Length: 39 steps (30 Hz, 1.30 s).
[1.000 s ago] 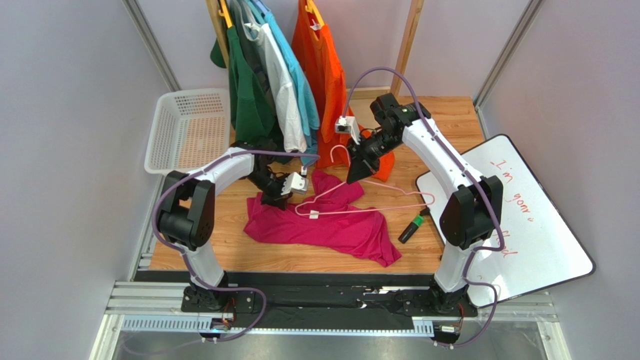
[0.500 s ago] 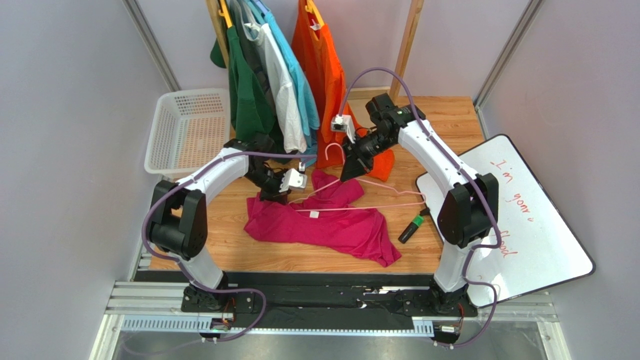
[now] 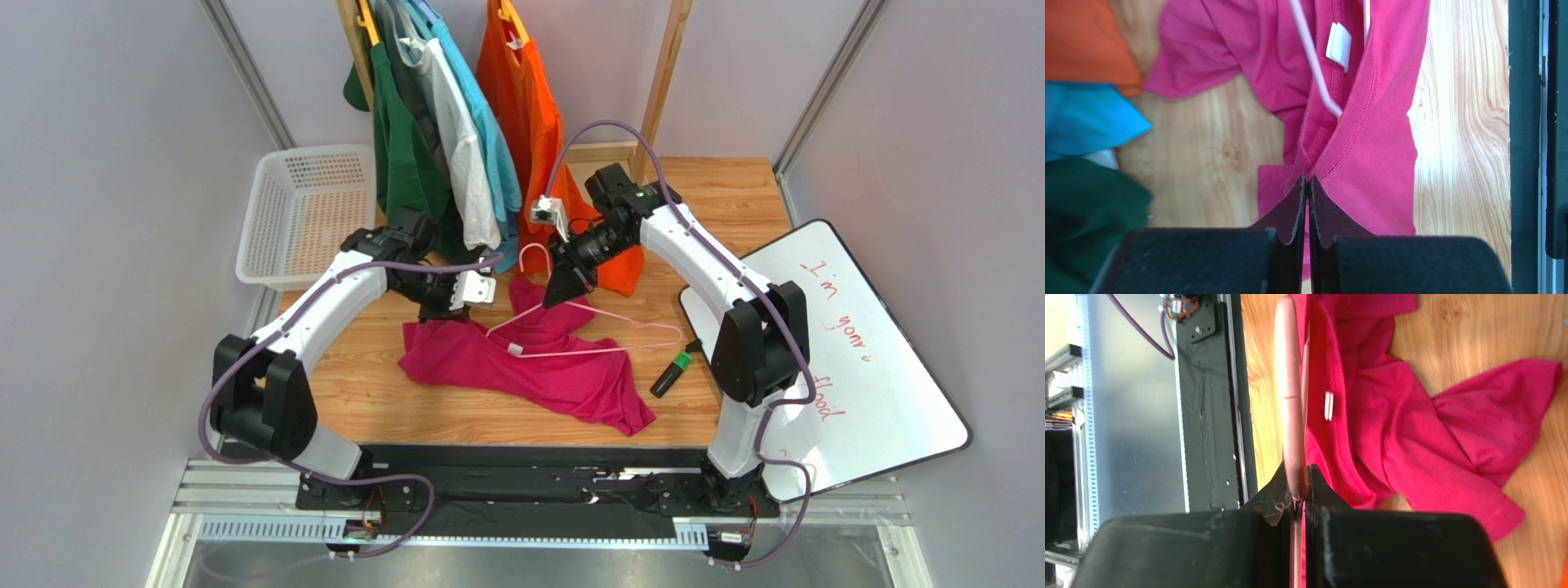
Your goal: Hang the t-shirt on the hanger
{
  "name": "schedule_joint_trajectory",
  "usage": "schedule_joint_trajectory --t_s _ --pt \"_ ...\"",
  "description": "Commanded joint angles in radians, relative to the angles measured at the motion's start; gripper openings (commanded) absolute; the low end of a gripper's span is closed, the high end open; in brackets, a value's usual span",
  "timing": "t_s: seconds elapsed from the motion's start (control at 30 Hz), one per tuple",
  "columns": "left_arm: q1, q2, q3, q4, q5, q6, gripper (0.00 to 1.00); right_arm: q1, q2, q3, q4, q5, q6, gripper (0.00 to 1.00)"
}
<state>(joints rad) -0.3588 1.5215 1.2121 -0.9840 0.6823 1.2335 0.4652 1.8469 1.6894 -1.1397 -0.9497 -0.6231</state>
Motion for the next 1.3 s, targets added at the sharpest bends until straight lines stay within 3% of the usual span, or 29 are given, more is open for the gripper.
schedule_joint_trajectory --t_s 0.0,0.2,0.57,0.6,0.73,0.83,0.97,1.27 --pt "-0.029 -0.112 -0.006 -0.015 0.059 -0.017 0.00 0.042 -0.022 -0.016 0.148 -0.067 0.097 0.00" --pt "-0.075 -0.195 -0.011 -0.024 0.062 -0.071 0.00 0.084 -0.014 -0.028 0.265 -0.073 0.181 0.00" --pt "-0.132 -0.305 -0.052 0.087 -0.003 -0.313 0.01 0.211 -0.028 -0.117 0.557 -0.161 0.336 0.00" --pt "-0.132 -0.316 -0.071 0.090 -0.027 -0.325 0.03 0.217 -0.029 -0.134 0.593 -0.164 0.341 0.00" --pt "-0.073 -0.403 -0.101 0.061 -0.052 -0.362 0.37 0.228 -0.038 -0.161 0.649 -0.169 0.353 0.00" --pt "0.012 -0.454 -0.131 -0.060 -0.004 -0.276 0.47 0.230 -0.052 -0.189 0.660 -0.167 0.329 0.00" --pt "0.080 -0.472 -0.177 -0.163 -0.001 -0.169 0.50 0.231 -0.071 -0.214 0.682 -0.176 0.330 0.00" --pt "0.078 -0.348 -0.180 -0.160 0.126 -0.203 0.52 0.247 -0.100 -0.212 0.724 -0.164 0.339 0.00"
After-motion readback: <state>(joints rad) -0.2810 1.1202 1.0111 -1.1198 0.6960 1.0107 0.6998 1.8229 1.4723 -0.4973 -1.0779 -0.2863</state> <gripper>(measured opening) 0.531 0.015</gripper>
